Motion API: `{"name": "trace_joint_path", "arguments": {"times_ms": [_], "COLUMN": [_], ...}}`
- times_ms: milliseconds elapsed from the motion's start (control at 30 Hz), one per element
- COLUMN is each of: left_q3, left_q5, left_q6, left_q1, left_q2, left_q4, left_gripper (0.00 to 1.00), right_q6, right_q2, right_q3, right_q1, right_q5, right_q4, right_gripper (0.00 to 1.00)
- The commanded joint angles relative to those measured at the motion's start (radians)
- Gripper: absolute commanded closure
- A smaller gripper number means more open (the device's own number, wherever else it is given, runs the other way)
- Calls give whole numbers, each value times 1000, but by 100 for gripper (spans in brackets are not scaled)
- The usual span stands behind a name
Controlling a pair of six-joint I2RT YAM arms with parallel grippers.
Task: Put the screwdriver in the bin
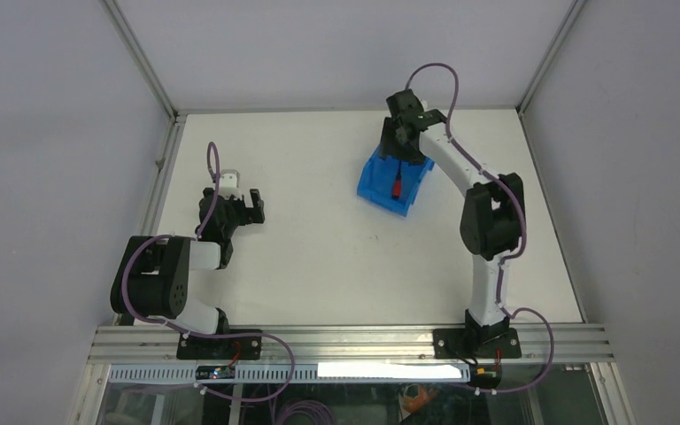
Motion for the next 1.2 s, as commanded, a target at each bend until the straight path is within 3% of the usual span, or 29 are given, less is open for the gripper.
{"name": "trace_joint_path", "arguments": {"times_ms": [0, 33, 67, 233, 367, 567, 733, 833, 1167], "left_q3": [25, 25, 25, 25, 25, 25, 25, 25, 25], "left_q5": [22, 23, 23, 22, 23, 23, 21, 23, 23], "left_q6": [-6, -6, -6, -7, -6, -6, -6, -6, -6], "left_q1": [14, 13, 13, 13, 13, 13, 13, 13, 13], "left_q2": [3, 1, 3, 2, 3, 3, 2, 3, 2], "left_q4": [76, 76, 77, 75, 76, 76, 76, 76, 76], "left_gripper": [1, 1, 1, 1, 1, 1, 1, 1, 1], "right_q6": [-68, -82, -97, -127, -134, -168, -117, -93, -147], "right_q2": [-252, -299, -352, -631, -813, -929, -887, -862, -898], "right_q3": [-22, -60, -114, -495, -793, -1169, -1255, -1223, -1256], "right_q1": [-3, -5, -13, -148, -281, -328, -327, -328, -328], "right_q5": [28, 25, 14, -104, -102, -32, 82, 137, 50], "right_q4": [20, 41, 73, 345, 537, 887, 944, 883, 923], "right_gripper": [15, 3, 1, 1, 1, 1, 1, 1, 3]}}
